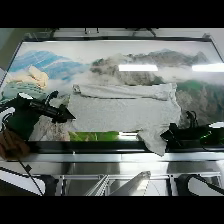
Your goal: Fold the shirts.
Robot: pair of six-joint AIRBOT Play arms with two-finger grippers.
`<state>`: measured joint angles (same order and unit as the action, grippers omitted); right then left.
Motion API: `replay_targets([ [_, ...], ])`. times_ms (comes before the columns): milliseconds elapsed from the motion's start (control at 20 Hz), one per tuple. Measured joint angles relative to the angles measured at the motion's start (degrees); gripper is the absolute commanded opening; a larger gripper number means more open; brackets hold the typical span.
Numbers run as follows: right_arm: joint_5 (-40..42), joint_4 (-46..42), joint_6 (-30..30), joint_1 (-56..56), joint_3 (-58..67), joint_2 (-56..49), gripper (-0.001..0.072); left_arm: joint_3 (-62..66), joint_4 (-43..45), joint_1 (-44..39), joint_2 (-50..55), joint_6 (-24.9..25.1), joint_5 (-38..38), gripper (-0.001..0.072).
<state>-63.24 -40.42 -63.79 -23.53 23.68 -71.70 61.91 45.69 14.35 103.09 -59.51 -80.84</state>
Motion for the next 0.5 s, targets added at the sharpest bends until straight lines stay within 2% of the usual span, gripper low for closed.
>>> replay_targets([
  [250,-5.09,0.39,0.83,-0.85,1.16,2.69,0.0017,5.35,-1.01,-0.26,1.31,0.26,-6.36,0.0021],
  [500,-10.97,0.39,0.92,-9.14,4.92,7.72,0.0017,9.88,-1.49,1.31,1.46,-1.49,-11.47,0.0021],
])
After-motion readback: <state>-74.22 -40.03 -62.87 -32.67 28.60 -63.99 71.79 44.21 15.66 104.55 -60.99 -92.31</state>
